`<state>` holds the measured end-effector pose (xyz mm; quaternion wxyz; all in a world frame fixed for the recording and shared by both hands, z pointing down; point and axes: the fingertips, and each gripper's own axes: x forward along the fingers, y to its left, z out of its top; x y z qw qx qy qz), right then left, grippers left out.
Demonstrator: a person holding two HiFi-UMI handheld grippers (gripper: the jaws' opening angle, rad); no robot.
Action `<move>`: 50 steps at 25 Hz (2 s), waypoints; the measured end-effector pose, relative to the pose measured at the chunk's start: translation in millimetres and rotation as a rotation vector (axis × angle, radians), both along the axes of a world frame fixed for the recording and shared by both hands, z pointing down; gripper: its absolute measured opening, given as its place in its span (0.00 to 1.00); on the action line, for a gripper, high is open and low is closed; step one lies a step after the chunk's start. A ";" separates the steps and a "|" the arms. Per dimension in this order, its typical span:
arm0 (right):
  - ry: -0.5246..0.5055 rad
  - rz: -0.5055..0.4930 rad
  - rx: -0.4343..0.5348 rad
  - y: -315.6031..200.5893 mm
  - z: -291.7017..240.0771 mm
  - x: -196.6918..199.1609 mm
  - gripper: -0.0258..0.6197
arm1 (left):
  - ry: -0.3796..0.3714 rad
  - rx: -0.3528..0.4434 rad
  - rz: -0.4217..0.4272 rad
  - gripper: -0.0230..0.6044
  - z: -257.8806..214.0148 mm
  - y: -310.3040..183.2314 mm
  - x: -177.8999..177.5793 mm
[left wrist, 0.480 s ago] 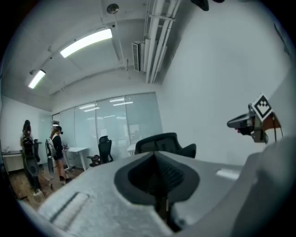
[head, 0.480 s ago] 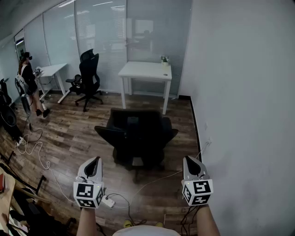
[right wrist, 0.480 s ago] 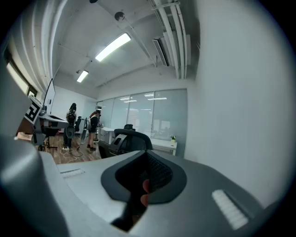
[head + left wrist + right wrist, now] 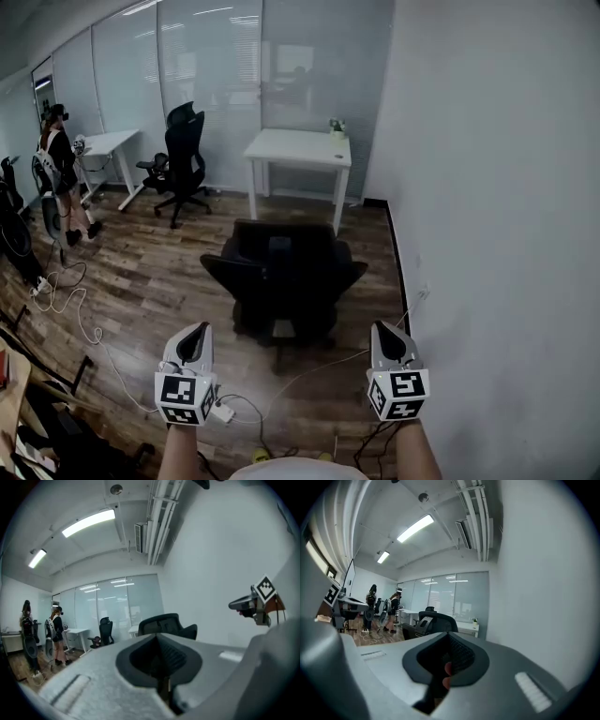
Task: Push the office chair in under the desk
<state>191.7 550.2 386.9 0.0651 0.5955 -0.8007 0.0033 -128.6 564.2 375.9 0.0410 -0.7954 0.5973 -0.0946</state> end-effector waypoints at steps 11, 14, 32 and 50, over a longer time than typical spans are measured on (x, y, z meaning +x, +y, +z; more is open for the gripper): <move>0.012 -0.018 -0.012 10.1 4.8 -38.3 0.04 | 0.008 -0.007 0.028 0.03 6.6 11.5 -25.8; 0.018 -0.023 -0.007 12.0 5.8 -58.7 0.04 | 0.015 -0.009 0.048 0.03 10.5 12.6 -41.3; 0.027 -0.008 -0.026 -70.4 27.6 -62.3 0.04 | 0.007 -0.084 0.099 0.04 43.6 -79.1 -50.7; 0.061 -0.242 -0.071 -258.0 57.3 7.9 0.04 | -0.094 -0.209 -0.044 0.04 76.9 -232.8 0.1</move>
